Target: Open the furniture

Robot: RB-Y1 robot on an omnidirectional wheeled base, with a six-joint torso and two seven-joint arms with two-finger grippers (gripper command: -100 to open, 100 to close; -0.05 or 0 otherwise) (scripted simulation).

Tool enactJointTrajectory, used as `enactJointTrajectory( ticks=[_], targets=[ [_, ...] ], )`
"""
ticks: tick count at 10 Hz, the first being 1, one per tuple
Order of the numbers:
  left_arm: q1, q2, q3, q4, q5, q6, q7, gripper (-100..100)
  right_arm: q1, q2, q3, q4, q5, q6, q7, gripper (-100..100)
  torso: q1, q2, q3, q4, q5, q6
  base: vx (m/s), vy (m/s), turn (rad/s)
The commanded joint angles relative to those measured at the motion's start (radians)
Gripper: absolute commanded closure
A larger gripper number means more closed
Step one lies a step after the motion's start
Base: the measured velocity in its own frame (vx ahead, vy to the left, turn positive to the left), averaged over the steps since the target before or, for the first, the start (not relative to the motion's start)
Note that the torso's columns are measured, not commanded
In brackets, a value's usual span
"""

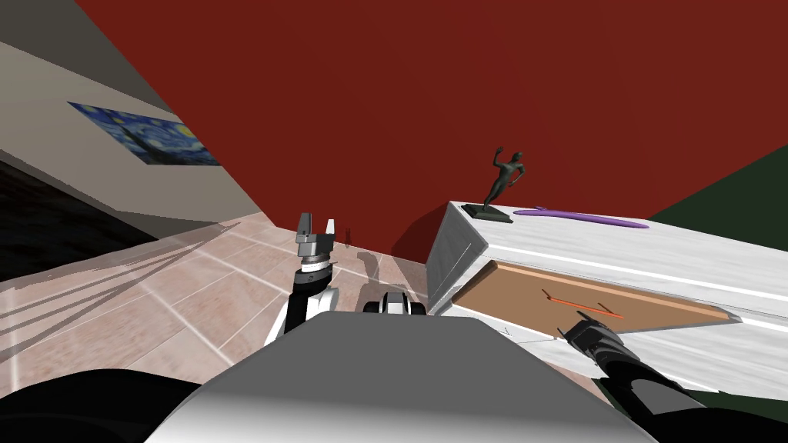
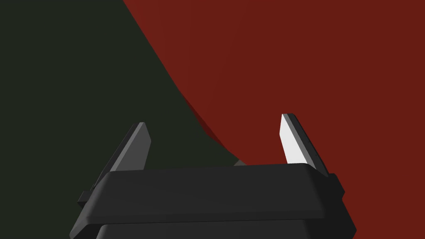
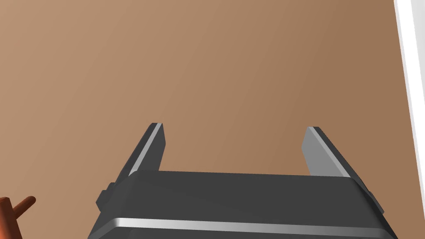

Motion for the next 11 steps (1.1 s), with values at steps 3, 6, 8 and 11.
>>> enactJointTrajectory(
  ticks=[3, 6, 8, 11],
  targets=[
    [0.0, 0.0, 0.0, 0.0, 0.0, 0.0, 0.0, 0, -0.036, 0.009, 0.042, -0.045, 0.006, 0.033, 0.036, -100, 0.001, 0.001, 0.0, 0.001, 0.0, -0.004, -0.053, -0.03, 0.038],
    [0.0, 0.0, 0.0, 0.0, 0.0, 0.0, 0.0, 0, -0.045, 0.021, 0.048, -0.06, 0.023, 0.05, 0.046, -100, 0.005, -0.002, -0.002, -0.001, 0.001, -0.004, -0.041, -0.026, 0.027],
    [0.0, 0.0, 0.0, 0.0, 0.0, 0.0, 0.0, 0, -0.054, 0.034, 0.054, -0.075, 0.047, 0.066, 0.057, -100, 0.005, -0.001, 0.0, 0.0, -0.001, -0.009, -0.088, -0.042, 0.051],
    [0.0, 0.0, 0.0, 0.0, 0.0, 0.0, 0.0, 0, -0.054, 0.034, 0.054, -0.075, 0.047, 0.066, 0.057, -100, 0.012, -0.004, -0.003, -0.001, 0.003, -0.006, -0.005, -0.004, 0.0]
  ],
)
